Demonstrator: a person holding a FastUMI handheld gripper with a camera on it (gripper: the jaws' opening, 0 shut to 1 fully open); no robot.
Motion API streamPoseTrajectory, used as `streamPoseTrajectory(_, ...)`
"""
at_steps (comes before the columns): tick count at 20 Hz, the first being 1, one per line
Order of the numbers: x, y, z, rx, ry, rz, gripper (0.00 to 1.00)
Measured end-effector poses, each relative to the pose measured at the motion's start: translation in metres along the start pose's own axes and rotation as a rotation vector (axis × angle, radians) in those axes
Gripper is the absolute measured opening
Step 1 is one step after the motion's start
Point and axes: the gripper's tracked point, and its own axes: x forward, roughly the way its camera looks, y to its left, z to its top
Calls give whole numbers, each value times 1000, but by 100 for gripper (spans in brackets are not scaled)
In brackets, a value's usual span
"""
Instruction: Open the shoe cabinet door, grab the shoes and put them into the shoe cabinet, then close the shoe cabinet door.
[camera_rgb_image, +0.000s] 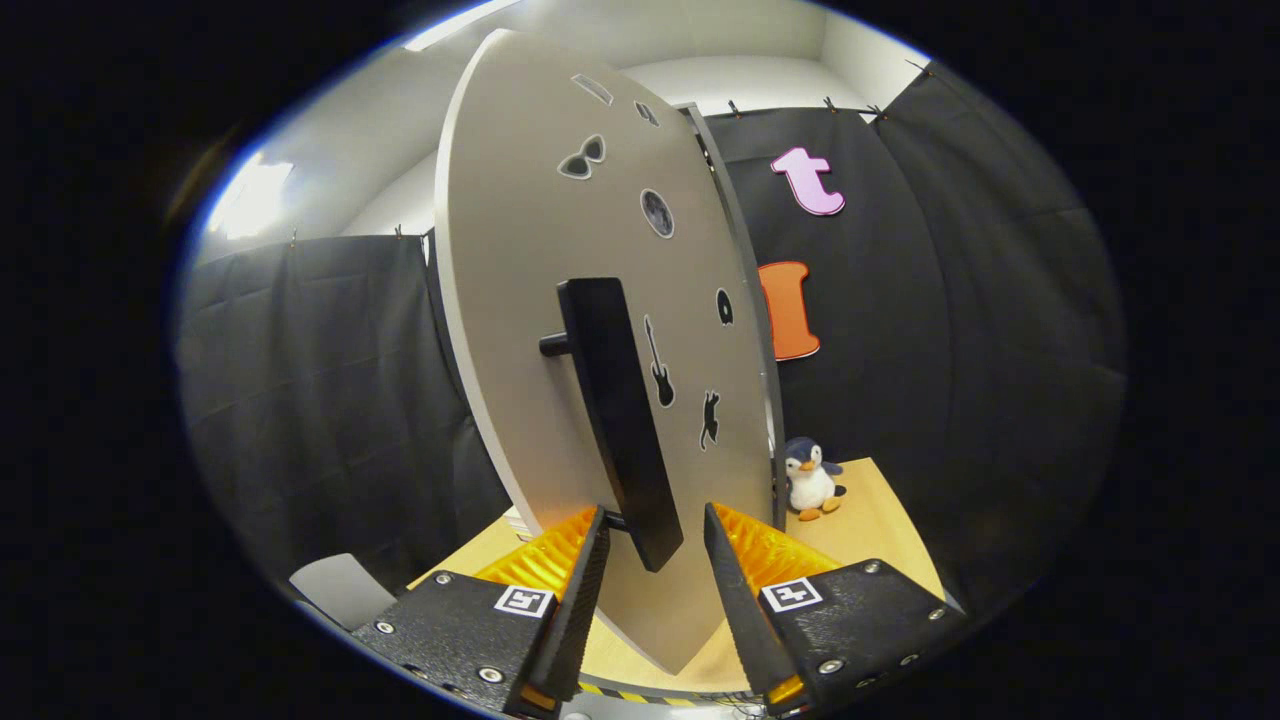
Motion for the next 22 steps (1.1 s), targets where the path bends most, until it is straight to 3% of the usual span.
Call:
streamPoseTrajectory(11,48,53,-1,-51,0,52,72)
streamPoseTrajectory(19,108,102,-2,-65,10,89,76)
streamPoseTrajectory(22,138,115,1,-85,4,68,77)
